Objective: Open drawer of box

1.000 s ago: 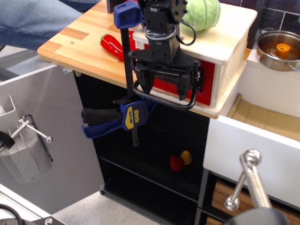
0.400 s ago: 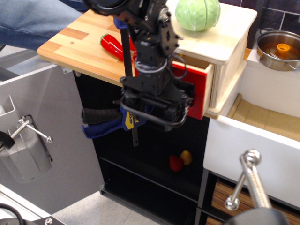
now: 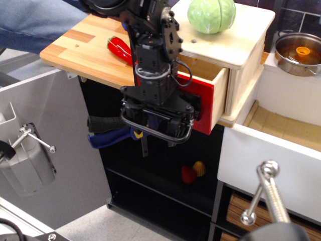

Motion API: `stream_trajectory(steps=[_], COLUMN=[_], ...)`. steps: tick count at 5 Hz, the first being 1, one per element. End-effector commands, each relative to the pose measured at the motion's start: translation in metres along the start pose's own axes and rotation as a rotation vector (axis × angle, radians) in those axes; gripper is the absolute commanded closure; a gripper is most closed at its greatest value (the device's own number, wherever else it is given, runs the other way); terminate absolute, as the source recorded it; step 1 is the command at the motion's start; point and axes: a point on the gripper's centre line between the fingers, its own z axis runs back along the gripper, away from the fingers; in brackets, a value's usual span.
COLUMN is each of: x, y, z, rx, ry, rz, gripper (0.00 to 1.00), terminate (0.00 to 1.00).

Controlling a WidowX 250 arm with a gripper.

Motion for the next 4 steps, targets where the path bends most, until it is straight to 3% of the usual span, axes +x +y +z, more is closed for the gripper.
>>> stream_trajectory(steps=[1,2,3,4], x=[-0.067,-0.086,-0.091,-0.09], y=[0.01,0.014,0.015,0.014], z=[-0.013,-0.016,-0.014,-0.013], rx=[-0.016,0.005,0.006,-0.014], ry=[0.111,0.103,0.144,0.105], rz=[-0.045,-0.035,-0.013,0.035], gripper=[0.0,0.0,0.0,0.0], terminate=[0.0,0.0,0.0,1.0])
